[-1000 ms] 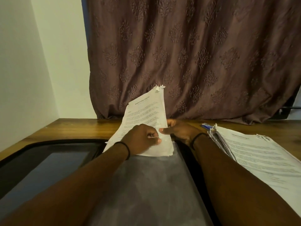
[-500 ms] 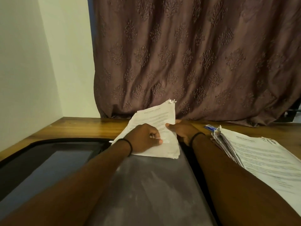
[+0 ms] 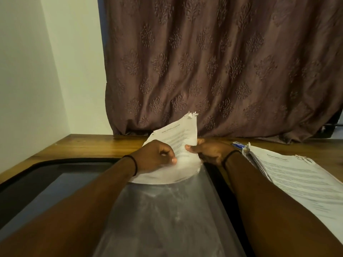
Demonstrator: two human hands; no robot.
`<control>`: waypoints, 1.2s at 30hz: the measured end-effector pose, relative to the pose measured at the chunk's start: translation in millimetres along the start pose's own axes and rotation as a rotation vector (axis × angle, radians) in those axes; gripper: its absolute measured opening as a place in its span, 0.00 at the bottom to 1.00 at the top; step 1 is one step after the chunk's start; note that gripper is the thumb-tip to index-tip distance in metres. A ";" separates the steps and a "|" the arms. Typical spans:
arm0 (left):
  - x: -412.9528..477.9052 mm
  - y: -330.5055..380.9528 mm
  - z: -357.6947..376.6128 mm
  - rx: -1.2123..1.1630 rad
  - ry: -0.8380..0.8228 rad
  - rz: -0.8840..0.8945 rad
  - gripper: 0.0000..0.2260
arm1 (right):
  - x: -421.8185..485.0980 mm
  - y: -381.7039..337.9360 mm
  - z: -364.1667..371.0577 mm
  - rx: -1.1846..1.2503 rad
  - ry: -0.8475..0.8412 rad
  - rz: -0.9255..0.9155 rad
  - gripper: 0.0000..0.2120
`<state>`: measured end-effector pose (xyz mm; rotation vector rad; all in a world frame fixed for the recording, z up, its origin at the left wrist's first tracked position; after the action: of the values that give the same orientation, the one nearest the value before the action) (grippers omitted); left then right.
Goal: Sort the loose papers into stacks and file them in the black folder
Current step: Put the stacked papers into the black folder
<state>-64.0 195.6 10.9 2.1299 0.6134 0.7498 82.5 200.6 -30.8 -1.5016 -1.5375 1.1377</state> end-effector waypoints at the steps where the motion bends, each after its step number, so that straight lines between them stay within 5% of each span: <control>1: 1.5 4.8 6.7 0.013 -0.016 0.012 0.05 | -1.0 -1.4 0.3 0.010 0.001 0.002 0.18; 6: 7.2 13.7 21.5 0.101 0.113 0.057 0.04 | 8.5 5.2 -13.6 0.087 0.221 0.038 0.13; 10: 7.8 8.8 20.8 0.129 0.167 0.035 0.04 | 14.4 10.2 -32.6 -0.096 0.473 0.107 0.09; 21: 7.3 4.0 2.7 0.127 0.270 0.024 0.04 | -14.2 -6.3 -1.1 -0.056 0.029 0.076 0.11; 27: 8.3 6.5 12.5 0.112 0.169 0.023 0.03 | -2.6 -2.5 -9.2 0.009 0.233 0.073 0.04; 30: 6.7 8.0 9.8 0.130 0.196 0.029 0.04 | -1.0 0.0 -19.3 0.000 0.379 0.077 0.09; 33: 4.5 9.5 0.5 0.147 0.290 0.031 0.05 | -4.9 0.1 -15.8 -0.012 0.295 0.101 0.02; 36: 5.0 9.1 0.9 0.141 0.316 0.020 0.05 | -6.1 3.8 -12.2 0.017 0.173 0.117 0.06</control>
<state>-58.3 193.1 19.2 2.1636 0.8326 1.0952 95.7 195.8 -29.1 -1.6513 -1.3360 1.0529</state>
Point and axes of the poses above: each hand's wrist, its own x-axis towards the middle knuckle, its own z-axis out of the palm, y = z × x, the point moved 10 cm from there along x, towards the middle knuckle, and after that the axes turned 15 degrees about -x, right-handed, at the moved point
